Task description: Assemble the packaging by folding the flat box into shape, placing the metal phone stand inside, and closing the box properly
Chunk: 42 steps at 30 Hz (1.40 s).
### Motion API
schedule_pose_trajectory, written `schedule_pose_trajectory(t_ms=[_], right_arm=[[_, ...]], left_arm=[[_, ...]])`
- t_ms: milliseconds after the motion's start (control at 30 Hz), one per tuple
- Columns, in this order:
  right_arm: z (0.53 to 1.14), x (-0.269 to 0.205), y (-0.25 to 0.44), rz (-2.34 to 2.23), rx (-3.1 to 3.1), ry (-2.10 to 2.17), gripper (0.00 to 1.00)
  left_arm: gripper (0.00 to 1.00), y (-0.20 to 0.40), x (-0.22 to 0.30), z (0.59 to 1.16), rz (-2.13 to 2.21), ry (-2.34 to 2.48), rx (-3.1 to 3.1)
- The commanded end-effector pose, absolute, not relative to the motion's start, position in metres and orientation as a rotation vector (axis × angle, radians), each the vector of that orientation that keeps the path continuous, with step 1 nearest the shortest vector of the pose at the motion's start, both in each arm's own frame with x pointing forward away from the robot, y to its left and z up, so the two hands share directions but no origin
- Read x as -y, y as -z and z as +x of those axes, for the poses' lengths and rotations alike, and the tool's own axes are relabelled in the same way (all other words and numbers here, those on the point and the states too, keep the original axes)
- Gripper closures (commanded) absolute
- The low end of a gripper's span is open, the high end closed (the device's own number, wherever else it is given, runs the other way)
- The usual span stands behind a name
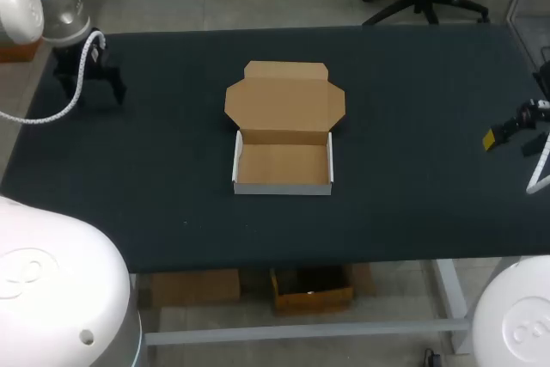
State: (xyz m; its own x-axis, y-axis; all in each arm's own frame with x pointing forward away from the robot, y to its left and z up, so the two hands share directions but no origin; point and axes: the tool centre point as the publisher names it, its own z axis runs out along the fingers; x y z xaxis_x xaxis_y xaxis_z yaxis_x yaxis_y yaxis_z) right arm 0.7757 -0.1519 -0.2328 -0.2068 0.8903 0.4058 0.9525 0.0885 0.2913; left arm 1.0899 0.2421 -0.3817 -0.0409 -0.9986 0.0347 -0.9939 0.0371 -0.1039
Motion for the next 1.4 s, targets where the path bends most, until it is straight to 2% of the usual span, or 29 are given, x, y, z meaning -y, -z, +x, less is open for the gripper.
schedule_pose_trajectory(t_ms=[33,1400], right_arm=[[0.775,0.153,0.231,-1.892,2.221,0.756,0.00],[0.775,0.153,0.231,-1.892,2.221,0.756,0.00]], left_arm=[[0.00,0.391,-0.248,1.107,-2.165,0.134,-2.244],[0.00,0.389,-0.278,1.152,-2.154,0.078,-2.215]])
